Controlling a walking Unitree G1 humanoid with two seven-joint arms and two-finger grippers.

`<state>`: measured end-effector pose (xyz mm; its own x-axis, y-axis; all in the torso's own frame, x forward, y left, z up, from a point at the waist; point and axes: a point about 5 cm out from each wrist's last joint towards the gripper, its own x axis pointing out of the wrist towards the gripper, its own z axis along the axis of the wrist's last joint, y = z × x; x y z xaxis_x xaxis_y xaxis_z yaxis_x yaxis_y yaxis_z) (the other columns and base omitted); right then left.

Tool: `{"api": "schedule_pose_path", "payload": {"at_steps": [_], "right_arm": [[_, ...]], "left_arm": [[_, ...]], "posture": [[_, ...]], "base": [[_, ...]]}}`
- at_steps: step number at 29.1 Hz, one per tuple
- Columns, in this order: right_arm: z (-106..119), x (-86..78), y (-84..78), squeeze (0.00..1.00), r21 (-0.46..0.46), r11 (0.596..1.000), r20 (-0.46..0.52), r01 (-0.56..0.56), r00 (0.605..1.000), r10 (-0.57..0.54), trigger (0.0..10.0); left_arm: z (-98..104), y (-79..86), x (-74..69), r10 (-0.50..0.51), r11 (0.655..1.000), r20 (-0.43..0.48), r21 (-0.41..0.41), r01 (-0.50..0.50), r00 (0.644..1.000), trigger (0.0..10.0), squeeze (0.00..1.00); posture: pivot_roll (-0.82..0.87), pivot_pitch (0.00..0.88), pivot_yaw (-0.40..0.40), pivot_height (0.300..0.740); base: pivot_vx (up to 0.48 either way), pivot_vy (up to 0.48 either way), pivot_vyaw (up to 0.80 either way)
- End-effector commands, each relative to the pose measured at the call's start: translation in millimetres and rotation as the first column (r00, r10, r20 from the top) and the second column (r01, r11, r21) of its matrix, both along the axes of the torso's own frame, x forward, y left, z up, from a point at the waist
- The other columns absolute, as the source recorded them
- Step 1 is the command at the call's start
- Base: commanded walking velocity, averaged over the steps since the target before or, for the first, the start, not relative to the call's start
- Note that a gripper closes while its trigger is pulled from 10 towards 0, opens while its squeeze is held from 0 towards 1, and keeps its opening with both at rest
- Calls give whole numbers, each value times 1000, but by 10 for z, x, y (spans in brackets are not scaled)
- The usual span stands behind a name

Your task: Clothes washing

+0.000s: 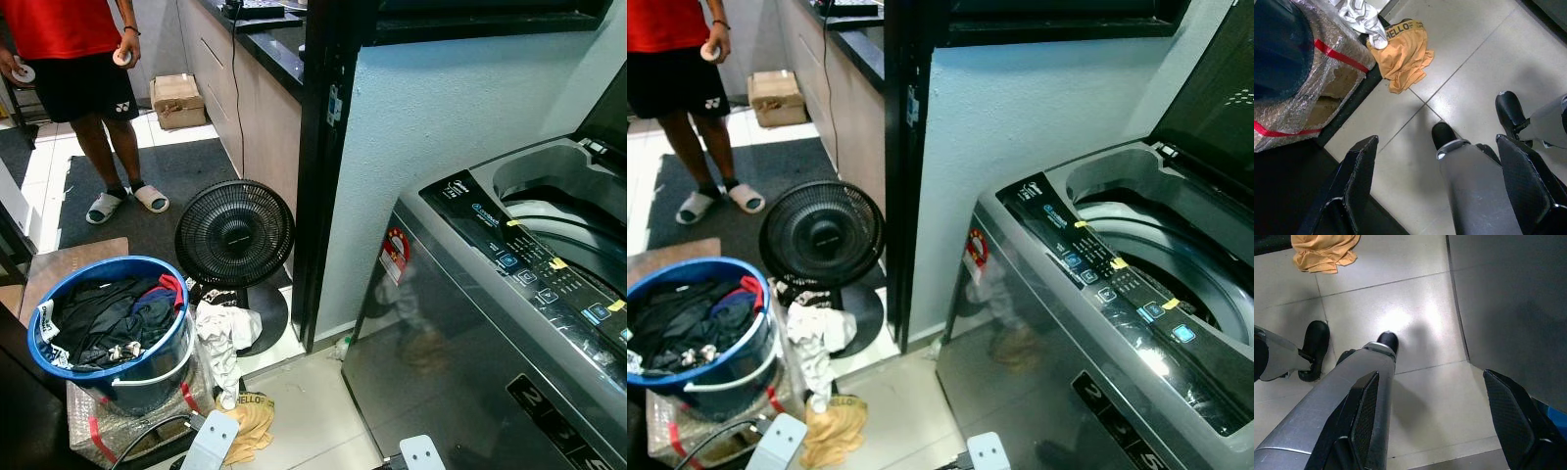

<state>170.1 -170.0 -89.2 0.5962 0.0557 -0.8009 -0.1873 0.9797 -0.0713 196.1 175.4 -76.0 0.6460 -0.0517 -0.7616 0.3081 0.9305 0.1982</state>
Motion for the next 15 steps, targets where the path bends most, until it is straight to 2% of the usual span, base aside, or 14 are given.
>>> {"api": "schedule_pose_path", "payload": {"at_steps": [1, 15], "right_arm": [[-26, -59, -25, 0, -6, 1000, -23, 2, 1000, -2, 10000], [-35, -83, -32, 0, -10, 1000, -30, 0, 1000, -1, 10000]], "left_arm": [[-40, -12, -70, -10, 1000, -27, 1, 10, 1000, 10000, 0], [-47, -18, -85, -10, 1000, -29, -1, 10, 1000, 10000, 0]], "posture": [[29, 0, -4, 740], [29, 0, -8, 740]], "base": [[0, 0, 0], [0, 0, 0]]}}
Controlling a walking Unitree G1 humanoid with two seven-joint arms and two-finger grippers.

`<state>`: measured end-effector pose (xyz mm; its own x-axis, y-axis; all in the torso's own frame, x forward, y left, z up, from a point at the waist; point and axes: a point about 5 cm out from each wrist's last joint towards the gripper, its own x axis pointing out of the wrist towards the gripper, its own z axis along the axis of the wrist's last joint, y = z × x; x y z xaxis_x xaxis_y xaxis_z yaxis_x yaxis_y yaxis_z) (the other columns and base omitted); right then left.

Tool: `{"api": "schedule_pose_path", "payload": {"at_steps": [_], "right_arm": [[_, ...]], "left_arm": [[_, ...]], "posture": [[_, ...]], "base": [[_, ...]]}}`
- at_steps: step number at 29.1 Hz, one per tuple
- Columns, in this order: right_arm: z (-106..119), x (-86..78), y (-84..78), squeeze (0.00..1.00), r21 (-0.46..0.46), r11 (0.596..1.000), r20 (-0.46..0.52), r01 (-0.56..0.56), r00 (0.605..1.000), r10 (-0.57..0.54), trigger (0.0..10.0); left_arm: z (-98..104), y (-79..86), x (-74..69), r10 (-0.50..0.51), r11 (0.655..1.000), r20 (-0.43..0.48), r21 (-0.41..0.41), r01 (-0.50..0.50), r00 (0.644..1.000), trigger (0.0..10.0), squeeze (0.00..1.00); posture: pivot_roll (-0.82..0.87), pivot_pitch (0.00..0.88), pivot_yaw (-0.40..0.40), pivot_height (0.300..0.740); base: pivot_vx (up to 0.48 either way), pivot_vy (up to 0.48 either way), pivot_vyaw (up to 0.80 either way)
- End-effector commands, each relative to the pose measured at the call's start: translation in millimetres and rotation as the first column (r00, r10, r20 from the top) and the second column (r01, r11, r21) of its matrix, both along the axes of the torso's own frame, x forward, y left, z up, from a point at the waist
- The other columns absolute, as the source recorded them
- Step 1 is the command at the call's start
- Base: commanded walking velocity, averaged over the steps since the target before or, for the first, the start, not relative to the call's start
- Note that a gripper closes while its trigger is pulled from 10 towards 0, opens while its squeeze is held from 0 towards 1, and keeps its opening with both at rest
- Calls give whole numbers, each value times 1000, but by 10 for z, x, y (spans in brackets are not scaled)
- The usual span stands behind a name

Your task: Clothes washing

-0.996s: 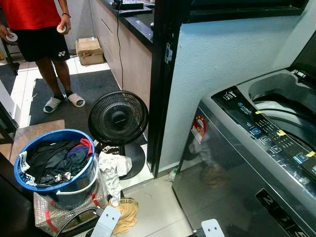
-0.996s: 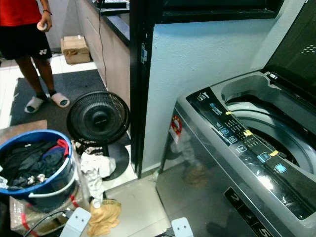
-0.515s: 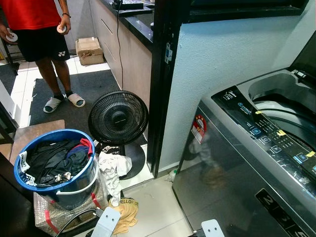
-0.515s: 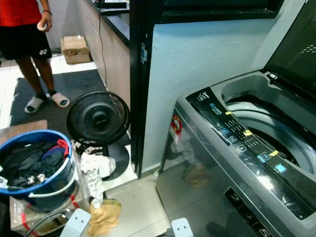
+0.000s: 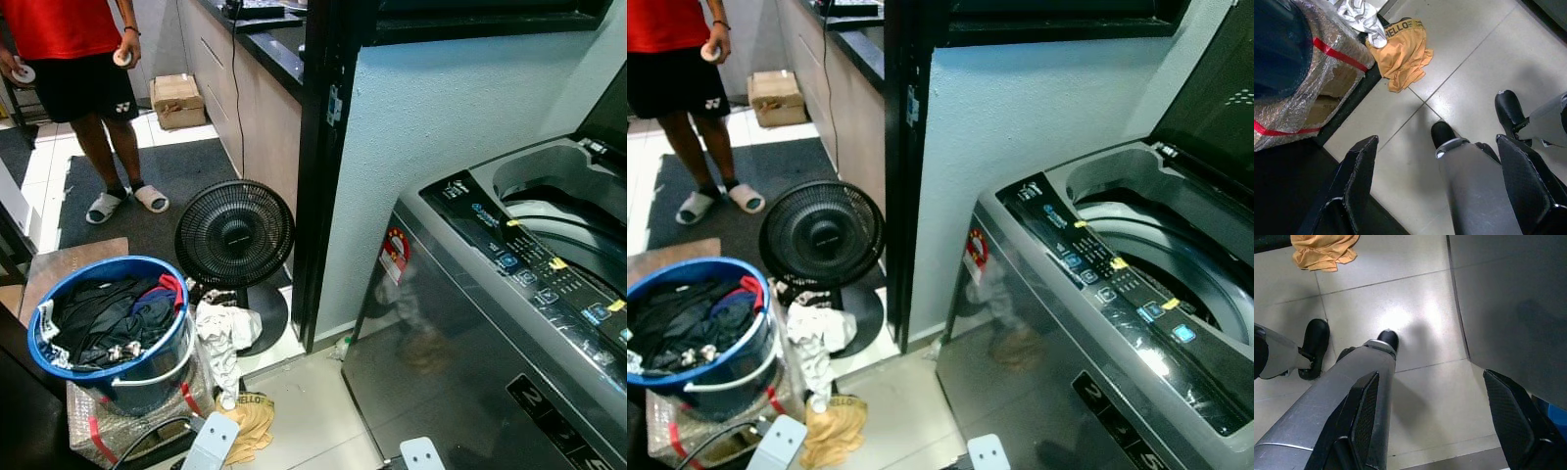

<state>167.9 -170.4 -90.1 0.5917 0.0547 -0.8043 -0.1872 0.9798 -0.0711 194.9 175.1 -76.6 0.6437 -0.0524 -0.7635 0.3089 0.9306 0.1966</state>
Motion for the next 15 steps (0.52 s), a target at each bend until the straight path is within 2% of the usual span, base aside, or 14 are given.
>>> {"api": "schedule_pose_path", "payload": {"at_steps": [1, 15], "right_arm": [[-26, -60, -29, 0, -9, 1000, -25, 0, 1000, 0, 10000], [-2, -2, -35, 0, -9, 1000, -13, 3, 1000, -3, 10000]], "left_arm": [[-42, -14, -75, -10, 1000, -26, 0, 10, 1000, 10000, 0], [-20, -11, -30, -18, 1000, -16, 5, 18, 1000, 10000, 0]], "posture": [[28, 0, -8, 740], [32, 0, -10, 740]], "base": [[0, 0, 0], [0, 0, 0]]}}
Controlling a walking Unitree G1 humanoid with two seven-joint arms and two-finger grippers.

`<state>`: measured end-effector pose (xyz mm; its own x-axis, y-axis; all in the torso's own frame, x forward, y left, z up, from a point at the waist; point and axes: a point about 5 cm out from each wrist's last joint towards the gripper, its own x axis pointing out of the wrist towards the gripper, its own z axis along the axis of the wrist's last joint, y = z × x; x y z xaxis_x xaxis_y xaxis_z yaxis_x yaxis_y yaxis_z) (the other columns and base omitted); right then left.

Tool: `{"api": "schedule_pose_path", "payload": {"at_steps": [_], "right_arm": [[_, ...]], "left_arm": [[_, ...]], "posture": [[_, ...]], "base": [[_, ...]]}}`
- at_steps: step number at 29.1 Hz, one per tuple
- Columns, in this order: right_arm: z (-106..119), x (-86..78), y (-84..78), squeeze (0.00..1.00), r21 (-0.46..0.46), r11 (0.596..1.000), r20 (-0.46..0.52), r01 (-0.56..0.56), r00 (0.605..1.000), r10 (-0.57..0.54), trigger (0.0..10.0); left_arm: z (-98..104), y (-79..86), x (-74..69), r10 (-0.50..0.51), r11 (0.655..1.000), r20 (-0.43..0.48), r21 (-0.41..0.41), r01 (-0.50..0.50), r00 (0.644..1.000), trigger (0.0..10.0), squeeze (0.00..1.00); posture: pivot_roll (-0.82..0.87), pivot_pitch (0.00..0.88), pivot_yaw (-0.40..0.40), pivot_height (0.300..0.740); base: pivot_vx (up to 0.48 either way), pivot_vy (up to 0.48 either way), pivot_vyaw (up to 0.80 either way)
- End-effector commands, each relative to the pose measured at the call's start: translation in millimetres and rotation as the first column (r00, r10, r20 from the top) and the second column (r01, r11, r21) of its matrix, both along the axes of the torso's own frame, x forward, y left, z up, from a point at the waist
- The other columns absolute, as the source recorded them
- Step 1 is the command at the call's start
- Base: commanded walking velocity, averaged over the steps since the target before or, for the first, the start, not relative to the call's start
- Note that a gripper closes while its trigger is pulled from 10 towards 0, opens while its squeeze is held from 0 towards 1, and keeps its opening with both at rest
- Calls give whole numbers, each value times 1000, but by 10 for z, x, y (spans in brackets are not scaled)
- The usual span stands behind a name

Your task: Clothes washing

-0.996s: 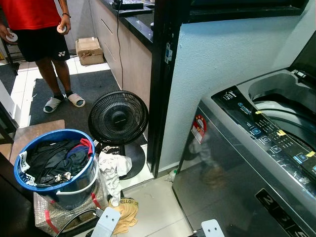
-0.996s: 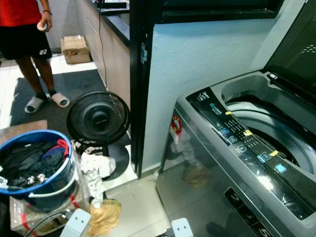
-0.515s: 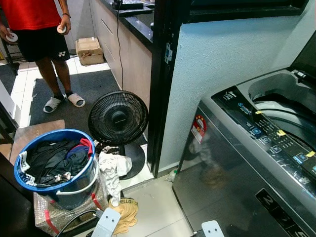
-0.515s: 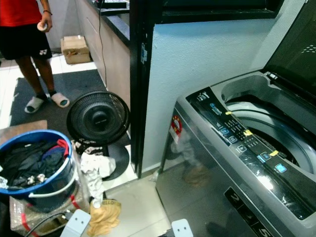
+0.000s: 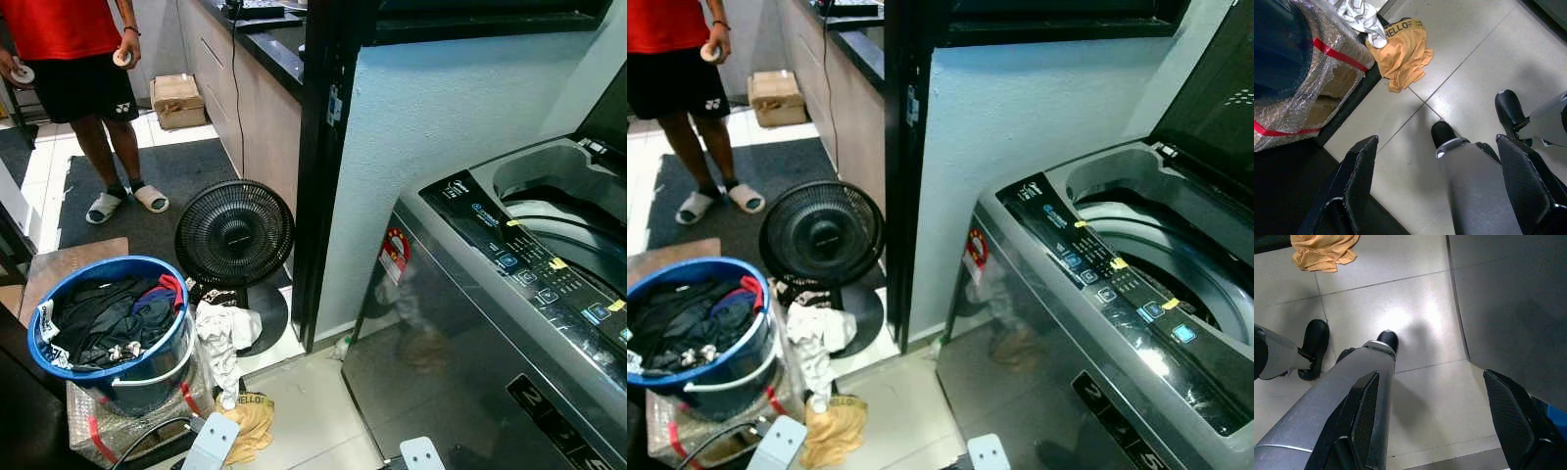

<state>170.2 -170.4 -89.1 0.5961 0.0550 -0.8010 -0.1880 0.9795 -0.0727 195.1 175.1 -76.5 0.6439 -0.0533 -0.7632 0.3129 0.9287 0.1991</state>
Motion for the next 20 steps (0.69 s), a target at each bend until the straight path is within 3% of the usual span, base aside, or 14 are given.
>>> {"api": "schedule_pose_path", "payload": {"at_steps": [1, 20], "right_arm": [[-12, -25, -35, 0, -8, 1000, -18, 4, 1000, -4, 10000], [-3, -6, -38, 0, -11, 1000, -13, -1, 1000, 1, 10000]], "left_arm": [[-21, -11, -32, -13, 1000, -17, 3, 13, 1000, 10000, 0], [-6, -15, -7, -17, 1000, -6, -1, 17, 1000, 10000, 0]], "posture": [[32, 0, -10, 740], [35, 0, -11, 740]], "base": [[0, 0, 0], [0, 0, 0]]}}
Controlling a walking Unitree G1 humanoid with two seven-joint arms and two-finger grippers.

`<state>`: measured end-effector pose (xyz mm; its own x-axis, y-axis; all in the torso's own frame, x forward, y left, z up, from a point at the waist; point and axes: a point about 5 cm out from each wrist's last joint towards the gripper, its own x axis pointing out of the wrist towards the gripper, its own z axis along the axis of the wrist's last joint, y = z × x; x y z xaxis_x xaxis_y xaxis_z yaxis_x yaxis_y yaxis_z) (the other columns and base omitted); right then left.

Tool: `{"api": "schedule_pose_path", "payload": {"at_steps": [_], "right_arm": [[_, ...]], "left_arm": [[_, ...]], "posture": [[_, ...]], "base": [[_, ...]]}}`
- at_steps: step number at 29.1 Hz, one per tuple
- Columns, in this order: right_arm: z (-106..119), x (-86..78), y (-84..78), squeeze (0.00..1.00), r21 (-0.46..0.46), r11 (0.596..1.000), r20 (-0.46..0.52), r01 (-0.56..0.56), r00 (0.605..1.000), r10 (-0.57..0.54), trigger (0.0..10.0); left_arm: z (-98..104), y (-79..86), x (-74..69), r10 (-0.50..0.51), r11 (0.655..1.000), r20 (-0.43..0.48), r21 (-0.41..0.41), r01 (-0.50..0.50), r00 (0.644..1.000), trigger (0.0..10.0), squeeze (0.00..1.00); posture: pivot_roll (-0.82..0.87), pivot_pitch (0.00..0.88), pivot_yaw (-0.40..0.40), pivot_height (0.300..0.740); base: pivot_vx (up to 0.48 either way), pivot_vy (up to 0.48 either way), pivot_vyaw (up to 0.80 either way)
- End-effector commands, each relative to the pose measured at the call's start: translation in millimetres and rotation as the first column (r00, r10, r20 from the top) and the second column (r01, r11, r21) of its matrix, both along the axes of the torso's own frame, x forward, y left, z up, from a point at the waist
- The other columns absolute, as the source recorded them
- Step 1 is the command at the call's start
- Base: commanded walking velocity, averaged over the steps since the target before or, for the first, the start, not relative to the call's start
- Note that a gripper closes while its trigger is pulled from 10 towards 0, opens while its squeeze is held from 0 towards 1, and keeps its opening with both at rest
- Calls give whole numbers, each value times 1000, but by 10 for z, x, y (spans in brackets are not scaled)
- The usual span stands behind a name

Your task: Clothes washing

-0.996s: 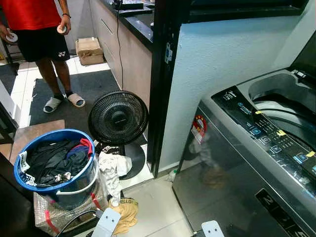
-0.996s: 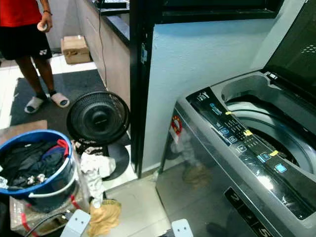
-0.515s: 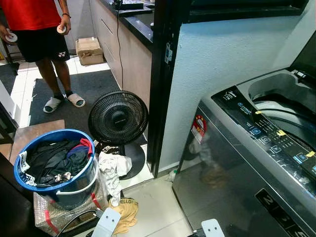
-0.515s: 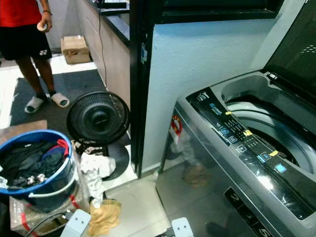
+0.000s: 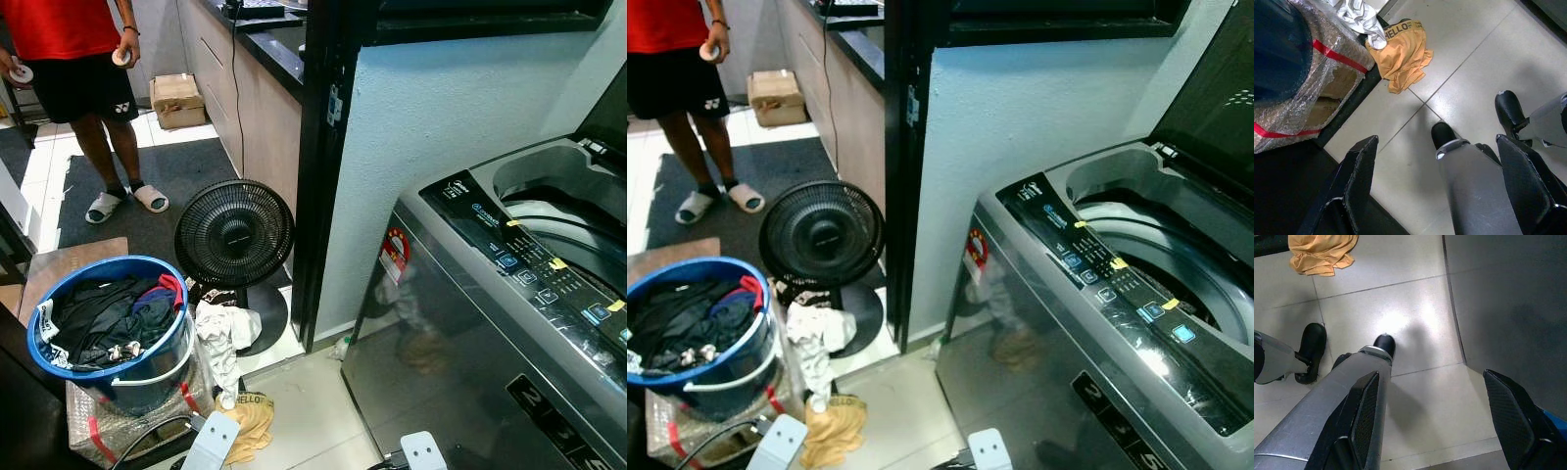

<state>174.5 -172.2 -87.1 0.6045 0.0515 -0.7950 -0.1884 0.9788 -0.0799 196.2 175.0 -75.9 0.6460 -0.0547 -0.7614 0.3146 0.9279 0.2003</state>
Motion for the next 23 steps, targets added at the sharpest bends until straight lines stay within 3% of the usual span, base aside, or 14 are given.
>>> {"api": "schedule_pose_path", "payload": {"at_steps": [1, 23], "right_arm": [[-24, -49, -20, 0, -6, 1000, -24, 1, 1000, -1, 10000], [-8, -16, -25, 0, -6, 1000, -15, -10, 1000, 10, 10000]], "left_arm": [[-12, -14, -18, -14, 1000, -9, -1, 14, 1000, 10000, 0], [-14, -28, -19, -10, 1000, -11, -9, 10, 1000, 10000, 0]], "posture": [[35, 0, -11, 740], [33, 0, -15, 740]], "base": [[0, 0, 0], [0, 0, 0]]}}
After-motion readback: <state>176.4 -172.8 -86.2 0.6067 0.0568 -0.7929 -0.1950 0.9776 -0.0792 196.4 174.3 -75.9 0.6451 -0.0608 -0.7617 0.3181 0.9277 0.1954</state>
